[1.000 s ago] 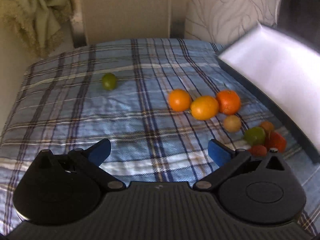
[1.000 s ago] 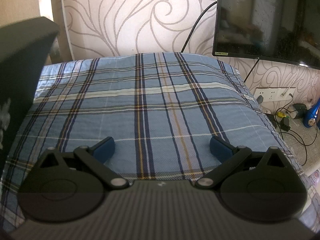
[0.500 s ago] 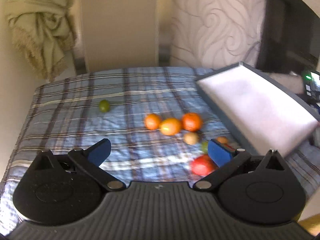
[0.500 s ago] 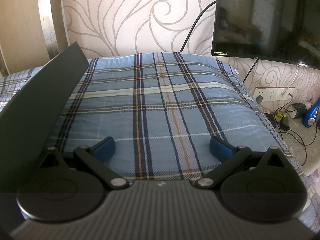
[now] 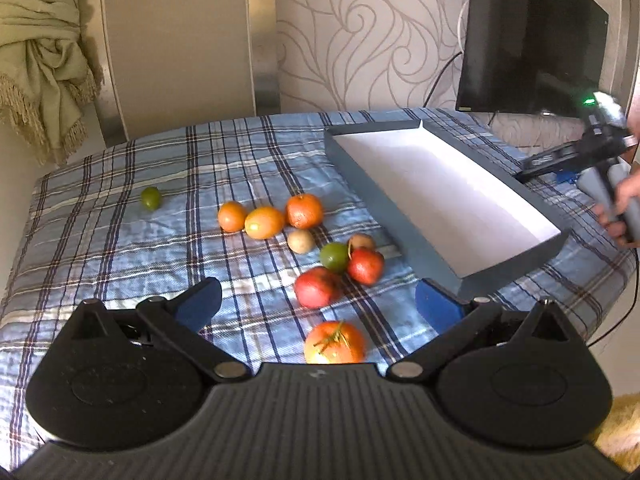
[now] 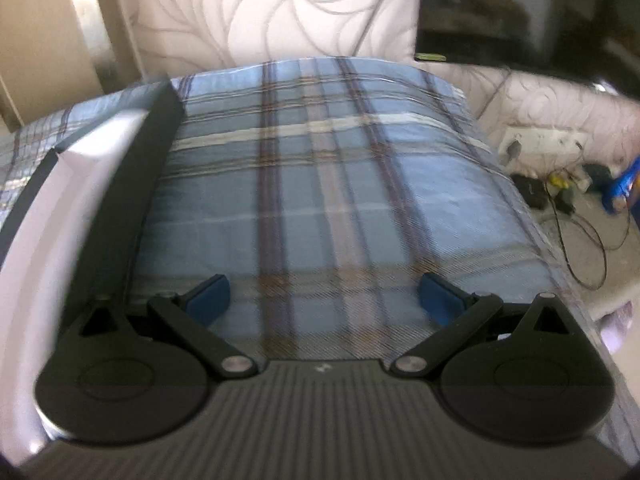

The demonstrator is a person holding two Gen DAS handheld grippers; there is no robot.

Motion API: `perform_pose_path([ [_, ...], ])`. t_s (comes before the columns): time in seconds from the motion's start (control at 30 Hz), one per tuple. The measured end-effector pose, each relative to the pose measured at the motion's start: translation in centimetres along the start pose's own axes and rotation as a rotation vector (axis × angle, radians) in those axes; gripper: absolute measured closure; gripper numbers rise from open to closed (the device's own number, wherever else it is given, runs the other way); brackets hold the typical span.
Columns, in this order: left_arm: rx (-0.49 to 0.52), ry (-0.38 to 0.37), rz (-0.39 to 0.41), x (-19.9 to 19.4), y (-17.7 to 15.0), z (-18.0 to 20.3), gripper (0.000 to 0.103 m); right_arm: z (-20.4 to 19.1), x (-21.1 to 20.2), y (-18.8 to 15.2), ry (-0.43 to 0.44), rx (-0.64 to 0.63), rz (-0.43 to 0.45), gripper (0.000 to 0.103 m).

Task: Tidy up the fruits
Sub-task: 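Lower the left gripper onto the tangerine with leaves and close it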

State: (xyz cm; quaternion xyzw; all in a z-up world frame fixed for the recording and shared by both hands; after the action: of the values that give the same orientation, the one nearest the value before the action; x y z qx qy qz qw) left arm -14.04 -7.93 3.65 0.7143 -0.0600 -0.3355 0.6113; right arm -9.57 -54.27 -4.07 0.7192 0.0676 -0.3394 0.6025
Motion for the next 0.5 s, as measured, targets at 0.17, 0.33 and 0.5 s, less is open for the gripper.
perform_pose_path([
  [0.17,-0.061,-0.008,-0.026,0.2,-1.2,-0.5,0.000,0.2,-11.9,1.1,-0.036,-0.011,0.413,0.002],
  [0.33,-0.067,-0.013,-0.023,0.7,-1.4,0.4,0.000,-4.3,-17.0,0.6,0.104,0.094,0.497,0.000],
  [0.5,-0.073,-0.020,-0.008,0.2,-1.9,0.4,0.000,-11.7,-22.1,-0.2,0.319,-0.038,0.571,0.003],
])
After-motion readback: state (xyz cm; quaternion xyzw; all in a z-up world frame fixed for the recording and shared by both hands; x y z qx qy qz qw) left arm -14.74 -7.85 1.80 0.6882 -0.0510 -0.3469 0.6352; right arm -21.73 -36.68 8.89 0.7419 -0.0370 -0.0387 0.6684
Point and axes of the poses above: each gripper's, at about its wrist camera, not at the fingertips, and x roughly the way its jaws point, z to its right, y to its top, the point moved 5 cm from there along x, roughly the way its jaws point, and after that the axes turned 14 degrees about z, right-handed, at the moved point
